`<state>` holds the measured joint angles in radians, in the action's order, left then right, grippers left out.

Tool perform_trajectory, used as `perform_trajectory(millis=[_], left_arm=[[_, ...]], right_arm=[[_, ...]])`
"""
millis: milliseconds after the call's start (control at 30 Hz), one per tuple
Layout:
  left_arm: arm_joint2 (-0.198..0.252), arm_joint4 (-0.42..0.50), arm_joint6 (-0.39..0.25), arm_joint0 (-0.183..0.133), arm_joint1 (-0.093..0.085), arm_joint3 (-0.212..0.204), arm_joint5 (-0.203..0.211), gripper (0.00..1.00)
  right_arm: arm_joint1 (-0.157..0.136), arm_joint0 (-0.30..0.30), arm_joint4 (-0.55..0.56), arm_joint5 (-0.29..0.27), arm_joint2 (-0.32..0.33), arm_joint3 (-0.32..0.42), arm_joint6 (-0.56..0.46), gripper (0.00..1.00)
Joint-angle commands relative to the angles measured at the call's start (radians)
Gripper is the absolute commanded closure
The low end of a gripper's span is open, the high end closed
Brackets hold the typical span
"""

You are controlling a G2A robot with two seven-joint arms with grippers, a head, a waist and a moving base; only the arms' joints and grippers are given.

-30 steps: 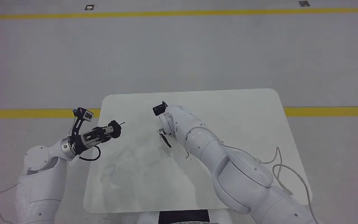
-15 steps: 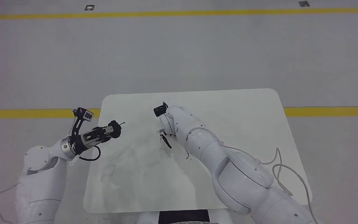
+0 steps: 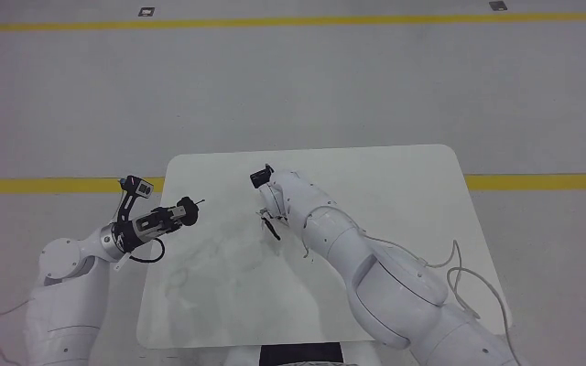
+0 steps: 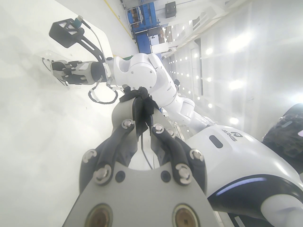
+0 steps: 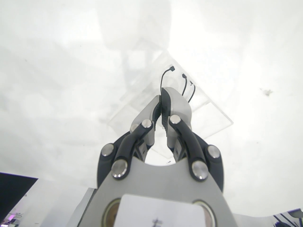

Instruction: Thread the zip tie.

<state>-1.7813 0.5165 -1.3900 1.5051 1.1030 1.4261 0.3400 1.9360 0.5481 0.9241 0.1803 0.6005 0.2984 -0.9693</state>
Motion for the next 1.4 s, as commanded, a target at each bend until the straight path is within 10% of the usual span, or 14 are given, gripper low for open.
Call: perform_trajectory(millis=[0,633,933,1167,1367], left_arm=[[0.0,0.0,0.0,0.0,0.0,0.0,0.0,1.0],[0.0,0.0,0.0,0.0,0.0,0.0,0.0,1.0],[0.0,0.0,0.0,0.0,0.0,0.0,0.0,1.0],[0.0,0.0,0.0,0.0,0.0,0.0,0.0,1.0],[0.0,0.0,0.0,0.0,0.0,0.0,0.0,1.0]], right_arm=[[-0.005,-0.007,-0.011,-0.026,0.011,0.002,-0.008,1.0],[-0.15,-0.02,-0.197,-0.192,0.234,0.125,-0.009,1.0],[-0.262,0.149,-0.147,-0.129,0.366,0.482,-0.086,1.0],[-0.338,0.417,-0.153,-0.115,0.535,0.906,-0.054,1.0],[-0.355,0.506,-0.2,-0.173,0.565,1.028,-0.042,1.0]])
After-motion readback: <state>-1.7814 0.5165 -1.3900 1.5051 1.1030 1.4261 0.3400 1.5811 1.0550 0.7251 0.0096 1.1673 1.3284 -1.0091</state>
